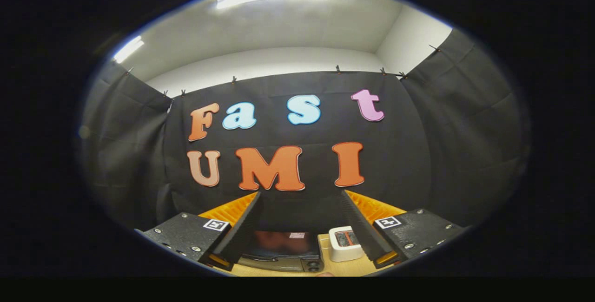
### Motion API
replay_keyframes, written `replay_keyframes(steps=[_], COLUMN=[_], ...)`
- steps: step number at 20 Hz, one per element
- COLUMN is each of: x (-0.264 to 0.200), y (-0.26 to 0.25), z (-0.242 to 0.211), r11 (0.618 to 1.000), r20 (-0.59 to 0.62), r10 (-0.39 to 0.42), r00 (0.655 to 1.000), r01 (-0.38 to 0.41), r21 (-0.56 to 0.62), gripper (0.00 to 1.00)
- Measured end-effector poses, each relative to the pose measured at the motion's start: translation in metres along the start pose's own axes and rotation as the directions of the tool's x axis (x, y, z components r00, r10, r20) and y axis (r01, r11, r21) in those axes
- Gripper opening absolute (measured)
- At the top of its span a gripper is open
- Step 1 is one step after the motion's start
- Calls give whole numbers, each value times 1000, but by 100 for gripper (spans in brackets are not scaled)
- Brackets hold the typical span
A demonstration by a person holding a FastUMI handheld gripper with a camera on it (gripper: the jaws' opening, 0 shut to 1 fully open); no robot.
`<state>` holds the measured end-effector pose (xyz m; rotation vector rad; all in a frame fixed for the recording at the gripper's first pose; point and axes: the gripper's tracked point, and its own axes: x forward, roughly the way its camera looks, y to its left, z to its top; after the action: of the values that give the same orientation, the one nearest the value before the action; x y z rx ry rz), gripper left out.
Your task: Open the toaster oven, put the food inside, and close the toaster oven door.
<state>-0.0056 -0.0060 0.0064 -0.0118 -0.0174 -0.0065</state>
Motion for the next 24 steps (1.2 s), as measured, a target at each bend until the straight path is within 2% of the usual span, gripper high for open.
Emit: replay_keyframes(steps=[11,17,24], x=[3,7,12], y=[25,50,80], z=[-74,-129,-165], r11=[999,995,985], r20=[-172,-331,-405], r10=[49,74,123], r00=[984,941,906], r01=[-52,-92,-162], r21=[-16,-38,-64], gripper=[98,99,99])
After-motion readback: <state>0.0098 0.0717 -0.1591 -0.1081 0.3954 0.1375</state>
